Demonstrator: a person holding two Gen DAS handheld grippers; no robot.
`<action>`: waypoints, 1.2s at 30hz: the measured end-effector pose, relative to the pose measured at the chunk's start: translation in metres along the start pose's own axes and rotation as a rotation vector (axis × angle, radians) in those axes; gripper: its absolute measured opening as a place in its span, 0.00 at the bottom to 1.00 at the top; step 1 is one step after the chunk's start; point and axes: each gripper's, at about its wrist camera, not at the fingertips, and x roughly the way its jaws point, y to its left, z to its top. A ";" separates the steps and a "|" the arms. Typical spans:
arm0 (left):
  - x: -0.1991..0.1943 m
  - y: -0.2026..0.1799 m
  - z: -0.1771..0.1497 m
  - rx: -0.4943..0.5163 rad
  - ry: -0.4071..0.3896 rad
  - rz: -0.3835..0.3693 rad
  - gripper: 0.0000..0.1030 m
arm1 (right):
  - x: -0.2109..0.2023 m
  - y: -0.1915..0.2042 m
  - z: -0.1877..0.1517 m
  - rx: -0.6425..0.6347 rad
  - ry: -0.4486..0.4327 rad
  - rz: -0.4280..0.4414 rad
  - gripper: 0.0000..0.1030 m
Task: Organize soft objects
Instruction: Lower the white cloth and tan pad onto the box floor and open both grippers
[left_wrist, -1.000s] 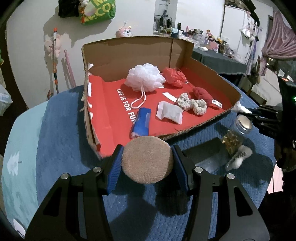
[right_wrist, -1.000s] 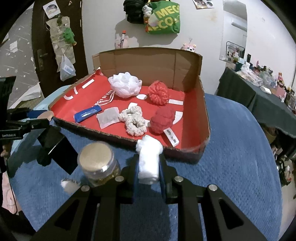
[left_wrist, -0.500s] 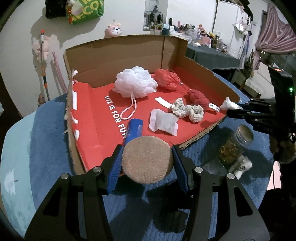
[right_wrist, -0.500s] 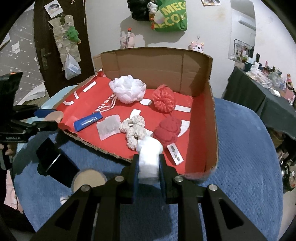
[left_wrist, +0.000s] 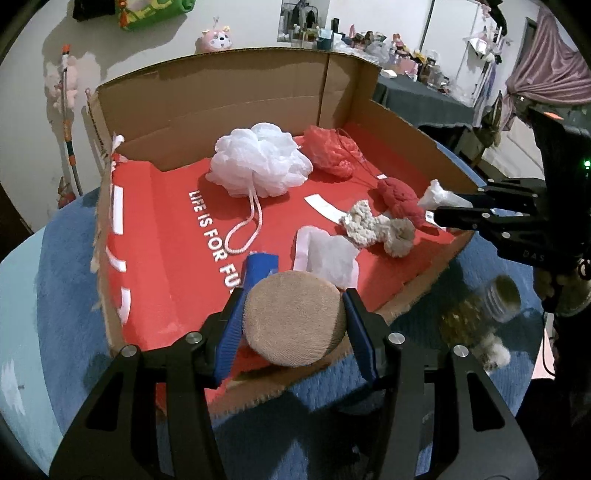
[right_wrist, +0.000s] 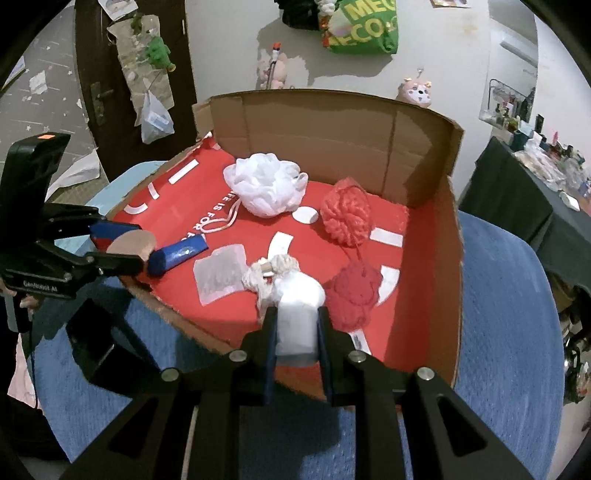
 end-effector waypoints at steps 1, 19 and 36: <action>0.002 0.001 0.002 -0.001 0.003 0.000 0.49 | 0.003 0.000 0.004 -0.004 0.005 0.004 0.21; 0.053 0.010 0.058 -0.015 0.081 -0.013 0.49 | 0.079 -0.005 0.064 -0.013 0.158 0.043 0.21; 0.085 0.018 0.069 -0.041 0.133 0.027 0.49 | 0.108 -0.006 0.077 -0.002 0.215 0.063 0.21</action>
